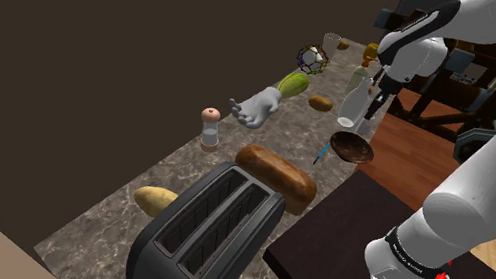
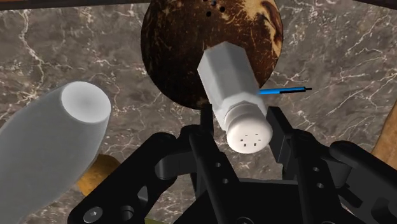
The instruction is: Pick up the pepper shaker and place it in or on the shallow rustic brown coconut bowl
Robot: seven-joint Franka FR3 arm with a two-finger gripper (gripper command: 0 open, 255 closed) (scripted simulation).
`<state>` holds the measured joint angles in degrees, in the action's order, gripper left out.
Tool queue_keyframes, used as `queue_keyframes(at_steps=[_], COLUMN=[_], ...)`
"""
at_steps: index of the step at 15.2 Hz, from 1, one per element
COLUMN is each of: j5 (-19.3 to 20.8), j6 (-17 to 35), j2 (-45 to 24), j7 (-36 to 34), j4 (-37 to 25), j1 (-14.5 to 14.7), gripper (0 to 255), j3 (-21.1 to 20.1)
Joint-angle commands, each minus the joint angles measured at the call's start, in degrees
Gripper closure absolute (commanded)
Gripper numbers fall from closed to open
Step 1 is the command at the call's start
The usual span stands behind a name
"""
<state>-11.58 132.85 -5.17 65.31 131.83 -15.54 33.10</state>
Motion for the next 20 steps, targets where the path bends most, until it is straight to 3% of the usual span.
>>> queue_keyframes(at_steps=[1,14,20], j5=[-1.3,-10.7,-11.1], j6=[1.2,9.2,9.4], j2=[-1.5,-10.7,-11.0], j7=[1.2,8.4,8.6], j4=[0.1,1.0,1.0], j1=[-0.2,-2.4,-2.5], gripper=[255,255,255], j3=[-0.1,-3.4,-3.6])
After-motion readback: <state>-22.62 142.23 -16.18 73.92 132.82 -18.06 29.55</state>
